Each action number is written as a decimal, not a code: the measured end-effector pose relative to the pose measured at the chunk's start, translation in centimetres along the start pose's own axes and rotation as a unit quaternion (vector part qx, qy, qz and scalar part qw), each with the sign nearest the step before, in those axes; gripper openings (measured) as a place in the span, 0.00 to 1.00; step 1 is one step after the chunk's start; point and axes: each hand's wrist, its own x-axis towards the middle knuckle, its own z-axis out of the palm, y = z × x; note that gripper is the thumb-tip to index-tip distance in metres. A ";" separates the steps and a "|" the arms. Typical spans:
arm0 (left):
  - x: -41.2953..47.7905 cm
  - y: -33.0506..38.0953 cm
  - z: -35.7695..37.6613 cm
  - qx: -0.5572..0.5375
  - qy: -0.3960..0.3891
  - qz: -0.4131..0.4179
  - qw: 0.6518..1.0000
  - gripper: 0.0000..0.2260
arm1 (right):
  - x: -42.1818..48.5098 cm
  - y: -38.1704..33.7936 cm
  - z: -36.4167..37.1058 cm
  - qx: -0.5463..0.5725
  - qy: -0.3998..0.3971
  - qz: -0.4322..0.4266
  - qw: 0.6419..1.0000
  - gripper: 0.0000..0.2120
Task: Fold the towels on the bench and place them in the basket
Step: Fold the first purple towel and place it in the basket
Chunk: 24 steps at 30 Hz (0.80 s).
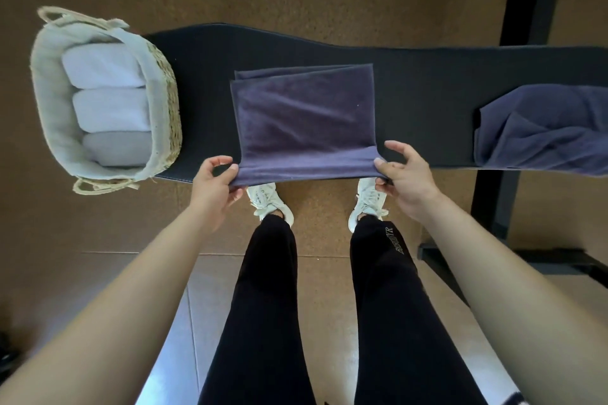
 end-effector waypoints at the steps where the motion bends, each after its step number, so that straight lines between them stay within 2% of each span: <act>1: 0.2 1.0 0.2 -0.012 0.000 0.003 1.000 0.06 | 0.3 -1.1 0.4 0.018 -0.003 0.002 1.000 0.18; 5: 1.3 5.2 1.6 -0.027 0.000 0.013 1.000 0.03 | 2.9 -5.2 2.0 0.061 0.002 0.032 0.998 0.08; 11: 6.3 9.4 3.9 -0.122 0.000 -0.055 0.991 0.04 | 7.3 -10.2 4.6 0.130 0.043 0.092 0.986 0.04; 13: 7.4 10.5 4.6 -0.167 0.013 -0.049 0.985 0.04 | 8.3 -11.4 5.1 0.176 0.050 0.090 0.979 0.06; 15: 7.7 11.3 5.5 -0.174 0.064 -0.015 0.983 0.06 | 8.7 -11.9 5.5 0.199 0.075 0.065 0.975 0.08; 17: 7.4 11.0 6.2 -0.050 0.135 0.097 0.985 0.07 | 8.9 -11.2 5.5 0.090 0.153 0.001 0.984 0.09; 19: 6.8 9.5 6.9 0.101 0.150 0.244 0.953 0.08 | 9.6 -9.3 5.2 -0.092 0.215 -0.094 0.968 0.12; 22: 5.6 6.9 8.8 0.254 0.024 0.348 0.902 0.08 | 10.0 -6.8 4.8 -0.240 0.209 -0.153 0.935 0.20; 24: 5.7 5.5 10.0 0.355 -0.048 0.413 0.837 0.09 | 10.1 -5.9 4.8 -0.292 0.174 -0.153 0.928 0.26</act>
